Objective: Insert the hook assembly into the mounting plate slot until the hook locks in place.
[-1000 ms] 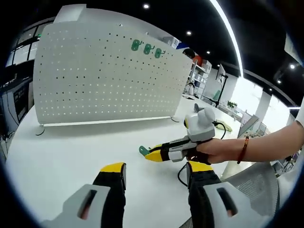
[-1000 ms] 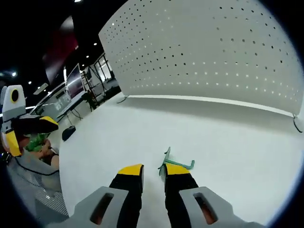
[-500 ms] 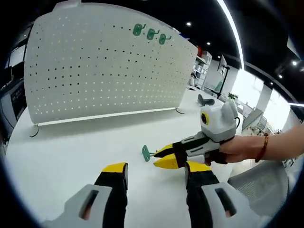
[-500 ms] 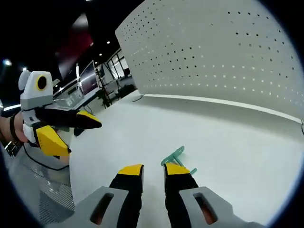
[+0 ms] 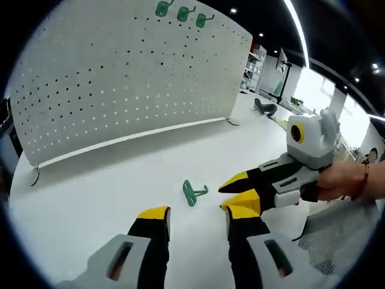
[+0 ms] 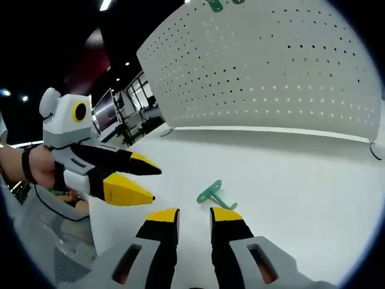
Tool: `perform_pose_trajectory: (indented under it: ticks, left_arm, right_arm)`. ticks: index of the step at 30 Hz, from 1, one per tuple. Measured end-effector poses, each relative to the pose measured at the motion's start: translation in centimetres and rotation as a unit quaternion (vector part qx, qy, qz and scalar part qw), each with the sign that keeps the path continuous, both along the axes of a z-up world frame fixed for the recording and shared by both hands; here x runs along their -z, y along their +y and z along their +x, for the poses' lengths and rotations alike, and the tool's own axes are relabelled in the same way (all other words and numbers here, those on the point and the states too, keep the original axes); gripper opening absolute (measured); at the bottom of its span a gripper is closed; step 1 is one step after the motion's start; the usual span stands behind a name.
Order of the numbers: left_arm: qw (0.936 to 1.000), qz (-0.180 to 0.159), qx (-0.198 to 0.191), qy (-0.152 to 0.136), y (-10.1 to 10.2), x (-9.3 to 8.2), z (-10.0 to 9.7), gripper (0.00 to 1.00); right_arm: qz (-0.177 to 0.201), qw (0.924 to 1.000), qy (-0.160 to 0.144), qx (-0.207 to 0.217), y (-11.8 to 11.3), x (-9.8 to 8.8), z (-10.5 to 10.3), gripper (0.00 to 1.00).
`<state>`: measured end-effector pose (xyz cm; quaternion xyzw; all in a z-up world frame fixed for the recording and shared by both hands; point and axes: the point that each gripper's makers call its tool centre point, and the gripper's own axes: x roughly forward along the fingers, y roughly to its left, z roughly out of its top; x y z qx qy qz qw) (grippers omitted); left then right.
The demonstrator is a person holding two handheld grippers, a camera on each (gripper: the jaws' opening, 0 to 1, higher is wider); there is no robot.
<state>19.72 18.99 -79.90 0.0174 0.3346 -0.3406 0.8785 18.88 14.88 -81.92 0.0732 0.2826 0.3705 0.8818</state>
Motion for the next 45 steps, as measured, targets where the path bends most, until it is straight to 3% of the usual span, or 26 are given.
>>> perform_pose_trajectory:
  ticks: [5, 18, 21, 24, 28, 40, 45]
  left_arm:
    - [0.9997, 0.025, 0.005, 0.006, -0.7, 1.0, 0.5, 0.36]
    - [0.9977, 0.066, 0.002, 0.012, -0.7, 3.9, 1.4, 0.27]
    - [0.9970, 0.077, 0.008, 0.008, -1.1, 4.2, 1.6, 0.26]
    - [0.9969, 0.078, 0.011, 0.003, -1.5, 4.2, 2.0, 0.24]
    - [0.9965, 0.083, 0.012, -0.001, -2.0, 4.2, 2.5, 0.21]
    - [0.9944, 0.102, 0.025, 0.009, -2.5, 5.4, 2.9, 0.13]
    - [0.9957, 0.091, 0.015, 0.014, -2.2, 5.4, 3.2, 0.09]
  right_arm:
    - [-0.009, 0.9999, 0.006, -0.005, 0.1, 0.0, -0.6, 0.21]
    - [0.008, 0.9990, -0.006, 0.044, -2.1, -1.0, 0.0, 0.21]
    - [0.018, 0.9981, 0.004, 0.059, -2.7, -0.7, 0.0, 0.21]
    - [0.019, 0.9976, 0.001, 0.067, -3.0, -0.9, 0.2, 0.21]
    - [0.064, 0.9943, 0.015, 0.084, -2.9, -1.3, 0.4, 0.21]
    - [0.070, 0.9936, 0.018, 0.086, -2.7, -1.5, 0.2, 0.21]
    - [0.064, 0.9947, 0.017, 0.078, -2.3, -1.4, 0.0, 0.21]
